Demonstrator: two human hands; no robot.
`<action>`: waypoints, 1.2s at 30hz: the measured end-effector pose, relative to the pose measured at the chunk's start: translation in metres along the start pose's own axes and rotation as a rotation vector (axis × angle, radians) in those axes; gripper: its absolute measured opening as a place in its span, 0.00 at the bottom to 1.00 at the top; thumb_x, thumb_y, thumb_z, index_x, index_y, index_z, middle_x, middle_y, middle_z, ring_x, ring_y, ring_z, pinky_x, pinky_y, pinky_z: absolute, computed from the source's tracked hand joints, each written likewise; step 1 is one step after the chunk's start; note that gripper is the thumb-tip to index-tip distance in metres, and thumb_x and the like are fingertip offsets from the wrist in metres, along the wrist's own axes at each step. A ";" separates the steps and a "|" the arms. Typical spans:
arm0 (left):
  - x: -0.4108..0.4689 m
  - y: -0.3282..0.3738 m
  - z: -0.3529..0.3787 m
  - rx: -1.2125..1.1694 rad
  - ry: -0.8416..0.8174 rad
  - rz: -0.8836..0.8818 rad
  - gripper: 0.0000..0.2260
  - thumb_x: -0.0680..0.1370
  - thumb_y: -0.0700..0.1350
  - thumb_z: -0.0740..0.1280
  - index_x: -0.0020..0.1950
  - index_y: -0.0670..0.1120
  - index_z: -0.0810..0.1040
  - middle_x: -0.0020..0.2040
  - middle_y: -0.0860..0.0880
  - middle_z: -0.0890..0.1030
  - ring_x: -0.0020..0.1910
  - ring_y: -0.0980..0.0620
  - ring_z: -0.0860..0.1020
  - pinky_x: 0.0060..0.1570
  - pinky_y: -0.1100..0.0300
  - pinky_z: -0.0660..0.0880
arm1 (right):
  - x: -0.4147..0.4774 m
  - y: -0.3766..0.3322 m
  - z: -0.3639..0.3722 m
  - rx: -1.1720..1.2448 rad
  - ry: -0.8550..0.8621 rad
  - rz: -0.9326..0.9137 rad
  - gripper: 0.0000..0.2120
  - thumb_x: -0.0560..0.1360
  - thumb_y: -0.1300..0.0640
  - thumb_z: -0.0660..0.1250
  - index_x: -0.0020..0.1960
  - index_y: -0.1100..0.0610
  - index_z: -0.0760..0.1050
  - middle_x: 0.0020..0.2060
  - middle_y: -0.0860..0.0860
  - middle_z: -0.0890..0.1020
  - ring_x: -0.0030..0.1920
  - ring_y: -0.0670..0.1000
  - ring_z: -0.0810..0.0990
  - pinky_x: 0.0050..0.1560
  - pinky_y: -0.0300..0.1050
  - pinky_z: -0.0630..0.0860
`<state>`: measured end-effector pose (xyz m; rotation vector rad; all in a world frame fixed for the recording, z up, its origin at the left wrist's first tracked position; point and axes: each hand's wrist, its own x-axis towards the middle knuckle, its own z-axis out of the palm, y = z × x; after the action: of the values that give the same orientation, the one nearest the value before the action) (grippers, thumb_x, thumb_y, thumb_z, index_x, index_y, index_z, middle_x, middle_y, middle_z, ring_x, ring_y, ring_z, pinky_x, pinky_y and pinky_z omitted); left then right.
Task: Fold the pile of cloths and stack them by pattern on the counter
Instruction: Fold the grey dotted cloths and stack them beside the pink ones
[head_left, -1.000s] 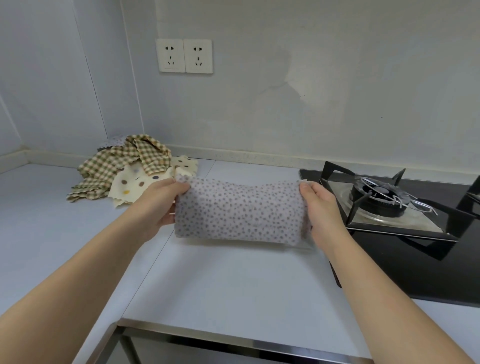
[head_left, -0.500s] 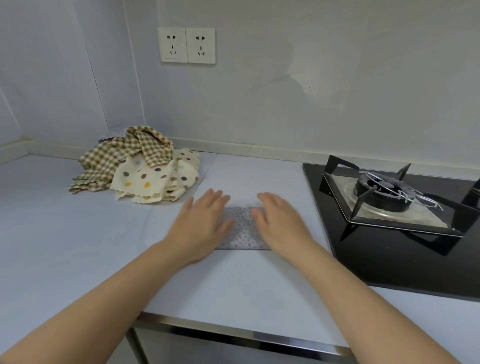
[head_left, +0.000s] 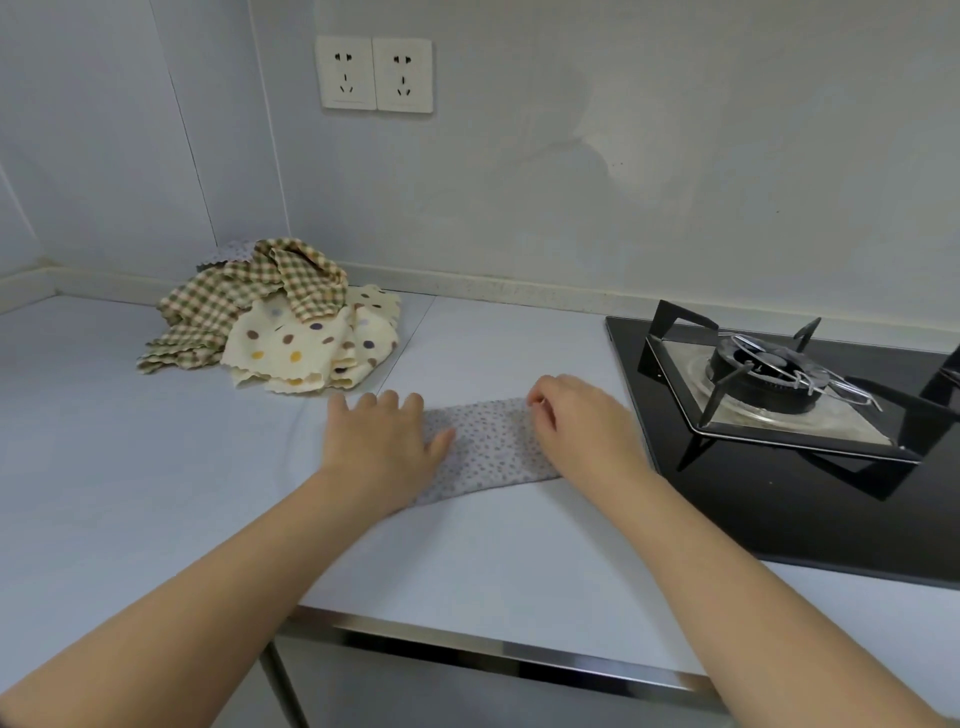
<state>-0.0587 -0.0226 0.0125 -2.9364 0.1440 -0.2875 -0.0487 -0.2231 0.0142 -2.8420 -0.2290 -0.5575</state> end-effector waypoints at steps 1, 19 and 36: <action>0.000 -0.002 -0.004 0.011 0.054 -0.027 0.25 0.80 0.63 0.46 0.62 0.48 0.70 0.56 0.48 0.78 0.56 0.47 0.76 0.61 0.47 0.63 | -0.002 -0.004 0.001 0.046 -0.034 -0.007 0.12 0.80 0.55 0.56 0.58 0.52 0.77 0.54 0.49 0.80 0.55 0.54 0.77 0.50 0.46 0.71; 0.007 -0.012 0.010 -0.899 0.062 0.385 0.05 0.78 0.49 0.67 0.42 0.51 0.75 0.40 0.56 0.79 0.41 0.58 0.76 0.41 0.65 0.71 | 0.004 0.026 -0.004 0.118 -0.375 -0.146 0.37 0.73 0.72 0.54 0.77 0.46 0.55 0.77 0.45 0.57 0.77 0.46 0.50 0.77 0.48 0.44; 0.011 -0.029 0.016 -0.744 0.241 0.418 0.21 0.72 0.38 0.70 0.64 0.48 0.75 0.62 0.57 0.77 0.63 0.58 0.72 0.60 0.59 0.67 | 0.000 0.003 0.003 0.919 -0.246 -0.111 0.13 0.78 0.65 0.64 0.47 0.48 0.82 0.47 0.43 0.85 0.54 0.45 0.81 0.60 0.42 0.73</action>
<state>-0.0422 0.0076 0.0045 -3.4359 1.0992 -0.6315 -0.0468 -0.2247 0.0115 -1.9902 -0.5276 -0.0624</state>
